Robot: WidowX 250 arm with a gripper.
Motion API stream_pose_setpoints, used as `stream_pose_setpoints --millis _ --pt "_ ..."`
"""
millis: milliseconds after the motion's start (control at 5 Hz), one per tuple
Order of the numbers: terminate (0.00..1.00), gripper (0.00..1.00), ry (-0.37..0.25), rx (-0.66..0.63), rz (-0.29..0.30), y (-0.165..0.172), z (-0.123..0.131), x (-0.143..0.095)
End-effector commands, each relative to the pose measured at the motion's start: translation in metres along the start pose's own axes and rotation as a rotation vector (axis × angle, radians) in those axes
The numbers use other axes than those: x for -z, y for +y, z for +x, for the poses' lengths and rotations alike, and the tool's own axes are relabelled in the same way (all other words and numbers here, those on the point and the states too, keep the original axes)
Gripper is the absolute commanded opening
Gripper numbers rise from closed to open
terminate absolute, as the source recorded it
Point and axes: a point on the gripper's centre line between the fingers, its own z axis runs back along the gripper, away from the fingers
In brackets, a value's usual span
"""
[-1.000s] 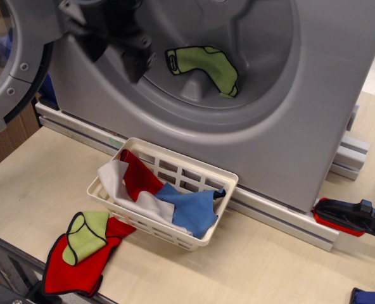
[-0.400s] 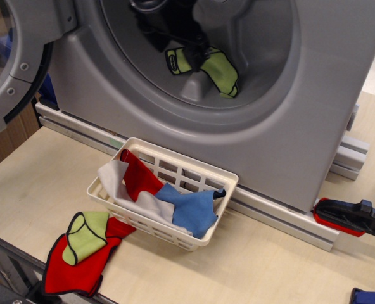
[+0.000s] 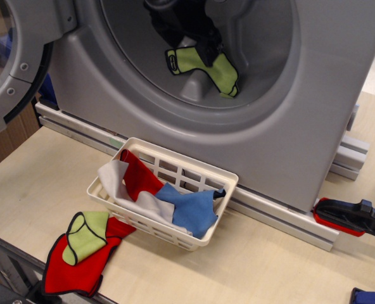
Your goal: Take clothes out of laundry machine
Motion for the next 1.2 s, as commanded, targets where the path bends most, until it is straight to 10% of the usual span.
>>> stream_pose_setpoints --millis 0,200,1000 --pt "0.0 1.0 -0.021 0.023 -0.034 -0.004 0.016 0.008" --pt "0.0 0.0 0.019 0.029 0.0 -0.007 0.017 0.011" --pt "0.0 0.0 0.066 -0.042 0.079 -0.002 0.007 -0.006"
